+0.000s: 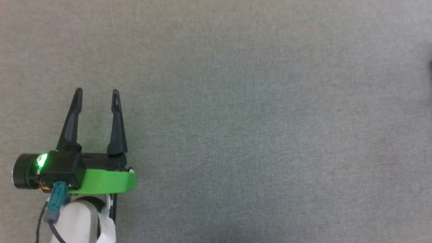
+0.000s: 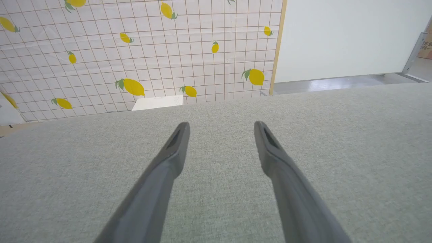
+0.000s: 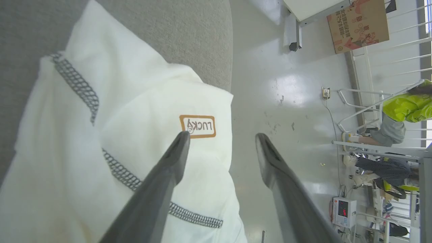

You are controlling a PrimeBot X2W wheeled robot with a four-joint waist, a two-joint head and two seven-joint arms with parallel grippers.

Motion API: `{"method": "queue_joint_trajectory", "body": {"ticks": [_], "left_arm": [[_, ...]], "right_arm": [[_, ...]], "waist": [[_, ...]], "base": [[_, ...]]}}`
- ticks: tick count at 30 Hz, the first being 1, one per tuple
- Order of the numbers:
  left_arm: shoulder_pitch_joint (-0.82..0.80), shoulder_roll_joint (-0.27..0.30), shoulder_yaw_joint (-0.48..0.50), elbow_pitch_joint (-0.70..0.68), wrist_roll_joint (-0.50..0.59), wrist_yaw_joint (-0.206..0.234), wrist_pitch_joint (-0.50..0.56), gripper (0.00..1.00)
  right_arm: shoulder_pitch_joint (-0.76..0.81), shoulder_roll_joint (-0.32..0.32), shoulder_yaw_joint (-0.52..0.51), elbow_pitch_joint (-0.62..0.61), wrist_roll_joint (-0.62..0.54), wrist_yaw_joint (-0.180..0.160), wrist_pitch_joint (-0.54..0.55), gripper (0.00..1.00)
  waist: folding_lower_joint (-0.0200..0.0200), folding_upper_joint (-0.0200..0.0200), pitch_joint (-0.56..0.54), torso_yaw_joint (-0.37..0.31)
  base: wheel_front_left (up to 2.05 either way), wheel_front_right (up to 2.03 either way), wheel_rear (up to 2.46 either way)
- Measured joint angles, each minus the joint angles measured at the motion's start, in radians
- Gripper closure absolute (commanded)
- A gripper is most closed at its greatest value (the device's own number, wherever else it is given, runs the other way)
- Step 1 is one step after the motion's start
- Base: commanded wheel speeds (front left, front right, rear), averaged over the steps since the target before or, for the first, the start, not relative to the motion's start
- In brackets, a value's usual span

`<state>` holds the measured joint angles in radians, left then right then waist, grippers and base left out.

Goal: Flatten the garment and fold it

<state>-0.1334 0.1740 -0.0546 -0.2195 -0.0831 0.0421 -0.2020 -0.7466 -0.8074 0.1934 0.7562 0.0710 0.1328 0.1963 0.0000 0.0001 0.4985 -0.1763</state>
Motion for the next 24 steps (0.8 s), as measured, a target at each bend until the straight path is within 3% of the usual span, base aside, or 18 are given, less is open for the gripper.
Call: {"method": "queue_joint_trajectory", "body": {"ticks": [8, 15, 24], "left_arm": [[0.035, -0.012, 0.001, 0.053, 0.0, 0.012, -0.042, 0.0], [0.085, -0.026, 0.012, 0.069, -0.024, 0.017, -0.051, 0.0], [0.148, -0.045, 0.016, 0.091, -0.063, -0.002, -0.055, 0.0]], "right_arm": [[0.102, 0.169, -0.145, -0.078, 0.029, 0.0, -0.109, 0.0], [0.256, 0.316, -0.265, -0.261, 0.037, 0.0, -0.163, 0.0], [0.535, 0.634, -0.393, -0.583, -0.01, 0.0, -0.191, 0.0]], "waist": [[0.0, 0.0, -0.123, 0.017], [-0.0001, 0.0, -0.234, 0.041], [-0.0001, 0.0, -0.367, 0.089]], "base": [[0.0, 0.0, 0.0], [0.0, 0.0, 0.0], [0.0, 0.0, 0.0]]}}
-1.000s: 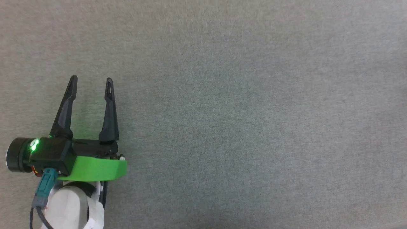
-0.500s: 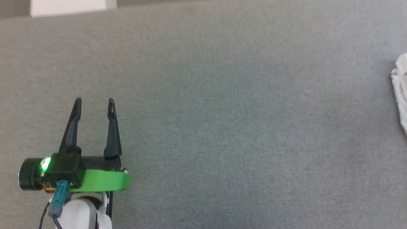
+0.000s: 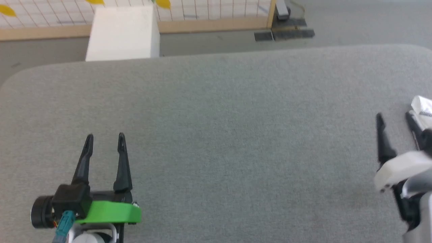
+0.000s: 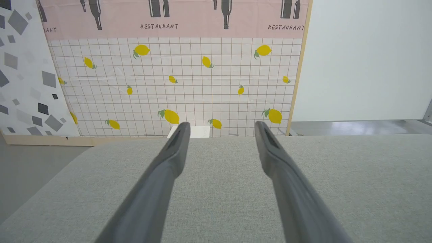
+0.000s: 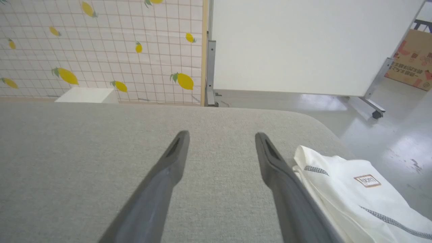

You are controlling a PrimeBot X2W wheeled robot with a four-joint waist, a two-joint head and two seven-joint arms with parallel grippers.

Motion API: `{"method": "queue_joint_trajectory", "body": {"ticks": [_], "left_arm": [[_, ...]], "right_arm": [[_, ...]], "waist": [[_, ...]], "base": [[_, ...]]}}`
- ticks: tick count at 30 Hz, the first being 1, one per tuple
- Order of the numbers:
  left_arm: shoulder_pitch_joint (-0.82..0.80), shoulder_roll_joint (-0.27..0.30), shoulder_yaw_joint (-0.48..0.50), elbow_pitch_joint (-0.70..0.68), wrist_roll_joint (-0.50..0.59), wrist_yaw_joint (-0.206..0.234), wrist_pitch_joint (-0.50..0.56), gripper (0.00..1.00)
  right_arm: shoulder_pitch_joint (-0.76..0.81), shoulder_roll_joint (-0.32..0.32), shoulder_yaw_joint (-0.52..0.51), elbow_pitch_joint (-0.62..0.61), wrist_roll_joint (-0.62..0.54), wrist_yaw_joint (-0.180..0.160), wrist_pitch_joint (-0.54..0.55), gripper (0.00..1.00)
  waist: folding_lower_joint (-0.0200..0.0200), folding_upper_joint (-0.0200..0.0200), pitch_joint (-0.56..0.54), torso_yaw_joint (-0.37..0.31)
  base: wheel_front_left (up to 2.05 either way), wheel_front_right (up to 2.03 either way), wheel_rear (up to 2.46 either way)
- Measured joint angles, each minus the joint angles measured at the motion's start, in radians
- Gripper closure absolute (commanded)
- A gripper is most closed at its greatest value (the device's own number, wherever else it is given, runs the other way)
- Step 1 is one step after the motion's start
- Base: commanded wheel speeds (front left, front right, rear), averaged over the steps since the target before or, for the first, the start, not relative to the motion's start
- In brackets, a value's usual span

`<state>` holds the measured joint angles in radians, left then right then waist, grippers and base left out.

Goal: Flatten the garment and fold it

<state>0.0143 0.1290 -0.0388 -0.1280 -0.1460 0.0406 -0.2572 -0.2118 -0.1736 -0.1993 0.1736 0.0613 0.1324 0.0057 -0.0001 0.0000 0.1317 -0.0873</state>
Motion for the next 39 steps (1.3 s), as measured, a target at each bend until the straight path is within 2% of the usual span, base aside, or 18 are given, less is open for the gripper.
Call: {"method": "queue_joint_trajectory", "body": {"ticks": [3, 9, 19, 35, 36, 39], "left_arm": [[0.021, -0.009, 0.012, -0.001, -0.025, -0.009, 0.0, 0.0], [0.06, -0.023, 0.021, 0.015, -0.031, -0.016, -0.001, 0.0], [0.11, -0.029, -0.008, 0.068, 0.004, -0.022, -0.001, 0.0], [0.117, -0.039, -0.028, 0.113, 0.01, -0.031, -0.001, 0.0], [0.117, -0.039, -0.028, 0.112, 0.01, -0.033, -0.001, 1.0], [0.117, -0.039, -0.03, 0.113, 0.005, -0.034, 0.0, 1.0]], "right_arm": [[0.065, 0.063, 0.001, -0.069, -0.015, 0.0, 0.0, 0.0], [0.162, 0.114, 0.017, -0.136, -0.025, 0.0, -0.017, 0.0], [0.263, 0.121, 0.043, -0.101, -0.046, 0.0, -0.099, 0.0], [0.231, 0.122, 0.03, -0.024, -0.059, 0.0, -0.162, 0.0], [0.228, 0.122, 0.03, -0.023, -0.059, 0.0, -0.165, 1.0], [0.229, 0.121, 0.031, -0.023, -0.059, 0.0, -0.164, 1.0]], "waist": [[0.0, 0.0, -0.036, 0.014], [0.0, 0.0, -0.09, 0.035], [0.0, 0.0, -0.153, 0.042], [0.0, 0.0, -0.142, 0.026], [0.0, 0.0, -0.141, 0.026], [0.0, 0.0, -0.14, 0.026]], "base": [[0.0, 0.0, 0.0], [0.0, 0.0, 0.0], [0.0, 0.0, 0.0], [0.0, 0.0, 0.0], [0.0, 0.0, 0.0], [0.0, 0.0, 0.0]]}}
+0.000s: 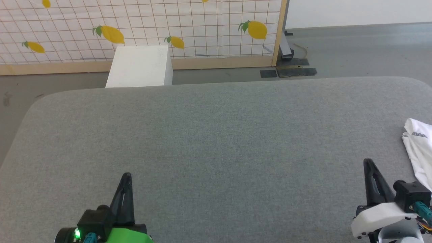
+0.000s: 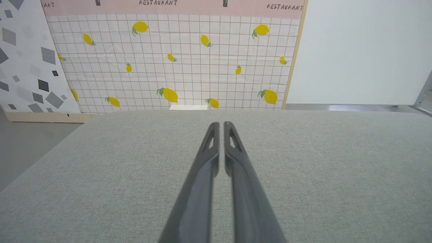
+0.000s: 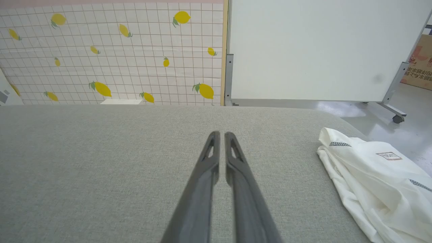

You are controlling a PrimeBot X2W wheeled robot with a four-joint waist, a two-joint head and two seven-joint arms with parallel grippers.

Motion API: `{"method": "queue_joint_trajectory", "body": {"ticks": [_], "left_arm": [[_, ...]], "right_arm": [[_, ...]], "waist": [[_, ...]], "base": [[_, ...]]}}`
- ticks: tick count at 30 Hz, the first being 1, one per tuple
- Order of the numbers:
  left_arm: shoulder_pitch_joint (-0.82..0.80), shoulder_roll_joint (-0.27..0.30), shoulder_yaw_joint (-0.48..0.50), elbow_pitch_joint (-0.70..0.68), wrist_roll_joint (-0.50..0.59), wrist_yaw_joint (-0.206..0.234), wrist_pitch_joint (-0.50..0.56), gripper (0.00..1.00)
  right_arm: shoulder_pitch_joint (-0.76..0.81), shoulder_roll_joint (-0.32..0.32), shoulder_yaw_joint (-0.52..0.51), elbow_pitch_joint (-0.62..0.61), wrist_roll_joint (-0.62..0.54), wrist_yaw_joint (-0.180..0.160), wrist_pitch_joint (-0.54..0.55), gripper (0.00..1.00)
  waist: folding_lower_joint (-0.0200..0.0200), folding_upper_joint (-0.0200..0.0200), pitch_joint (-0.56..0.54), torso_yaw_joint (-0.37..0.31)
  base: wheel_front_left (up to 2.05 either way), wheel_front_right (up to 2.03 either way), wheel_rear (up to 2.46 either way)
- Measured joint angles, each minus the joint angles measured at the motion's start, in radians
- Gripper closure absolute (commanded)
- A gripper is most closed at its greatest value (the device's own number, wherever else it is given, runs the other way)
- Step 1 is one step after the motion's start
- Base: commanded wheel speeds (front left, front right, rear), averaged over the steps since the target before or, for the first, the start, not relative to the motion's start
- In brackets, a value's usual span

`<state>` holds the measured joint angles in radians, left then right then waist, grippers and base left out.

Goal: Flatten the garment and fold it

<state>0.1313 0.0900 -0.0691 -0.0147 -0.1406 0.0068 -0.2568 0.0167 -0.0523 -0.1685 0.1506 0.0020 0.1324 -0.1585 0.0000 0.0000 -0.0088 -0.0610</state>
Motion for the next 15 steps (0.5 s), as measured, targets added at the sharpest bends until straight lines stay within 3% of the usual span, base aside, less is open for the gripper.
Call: {"method": "queue_joint_trajectory", "body": {"ticks": [15], "left_arm": [[-0.002, 0.0, 0.002, 0.001, 0.001, 0.0, 0.023, 1.0]], "right_arm": [[0.0, 0.0, 0.013, -0.008, 0.0, 0.0, 0.013, 1.0]], "waist": [[0.0, 0.0, 0.001, 0.006]], "base": [[0.0, 0.0, 0.0]]}}
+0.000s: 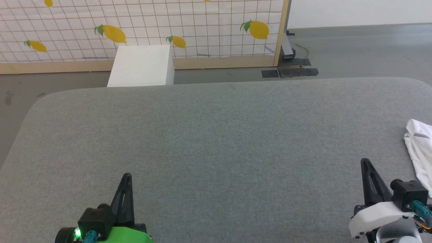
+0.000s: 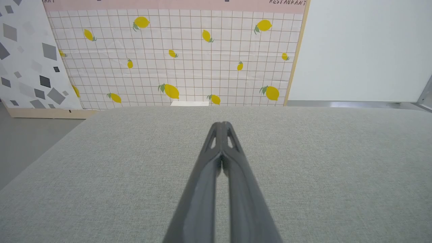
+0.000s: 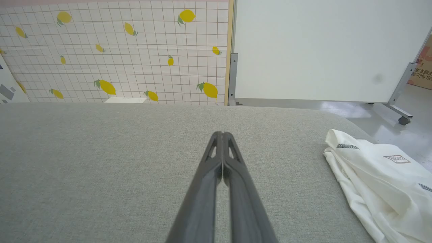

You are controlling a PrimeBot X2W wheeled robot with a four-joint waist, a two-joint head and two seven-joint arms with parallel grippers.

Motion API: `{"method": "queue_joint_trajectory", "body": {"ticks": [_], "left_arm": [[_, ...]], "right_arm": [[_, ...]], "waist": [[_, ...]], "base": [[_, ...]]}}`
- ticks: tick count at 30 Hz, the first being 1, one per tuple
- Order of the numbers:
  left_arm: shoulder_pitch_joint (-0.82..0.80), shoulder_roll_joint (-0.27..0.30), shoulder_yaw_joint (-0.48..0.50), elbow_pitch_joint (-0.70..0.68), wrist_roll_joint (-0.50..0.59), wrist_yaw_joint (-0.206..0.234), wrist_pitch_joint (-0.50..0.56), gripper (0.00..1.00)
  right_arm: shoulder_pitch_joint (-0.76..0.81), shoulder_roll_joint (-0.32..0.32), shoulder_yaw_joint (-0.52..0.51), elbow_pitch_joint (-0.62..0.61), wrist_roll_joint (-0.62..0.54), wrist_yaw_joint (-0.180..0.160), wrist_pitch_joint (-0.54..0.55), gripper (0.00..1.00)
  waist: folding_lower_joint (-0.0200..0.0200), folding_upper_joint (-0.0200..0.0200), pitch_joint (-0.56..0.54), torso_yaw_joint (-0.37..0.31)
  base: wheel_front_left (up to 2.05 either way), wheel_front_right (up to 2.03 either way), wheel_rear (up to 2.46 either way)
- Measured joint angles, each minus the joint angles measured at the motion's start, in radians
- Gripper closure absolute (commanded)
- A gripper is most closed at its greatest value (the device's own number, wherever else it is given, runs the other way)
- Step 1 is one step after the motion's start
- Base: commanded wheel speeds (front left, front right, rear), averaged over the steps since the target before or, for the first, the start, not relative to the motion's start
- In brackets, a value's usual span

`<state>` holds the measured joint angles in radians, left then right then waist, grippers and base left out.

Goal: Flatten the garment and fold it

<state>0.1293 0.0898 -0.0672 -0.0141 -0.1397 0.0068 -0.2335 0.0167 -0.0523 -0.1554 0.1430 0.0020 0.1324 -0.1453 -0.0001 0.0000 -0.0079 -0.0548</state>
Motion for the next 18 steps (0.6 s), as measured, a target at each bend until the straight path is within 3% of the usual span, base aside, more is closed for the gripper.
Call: {"method": "queue_joint_trajectory", "body": {"ticks": [18], "left_arm": [[-0.012, -0.003, 0.012, 0.001, 0.027, 0.0, 0.039, 1.0]], "right_arm": [[0.0, 0.0, 0.026, -0.024, 0.0, 0.0, 0.022, 1.0]], "waist": [[0.0, 0.0, 0.001, 0.009]], "base": [[0.0, 0.0, 0.0]]}}
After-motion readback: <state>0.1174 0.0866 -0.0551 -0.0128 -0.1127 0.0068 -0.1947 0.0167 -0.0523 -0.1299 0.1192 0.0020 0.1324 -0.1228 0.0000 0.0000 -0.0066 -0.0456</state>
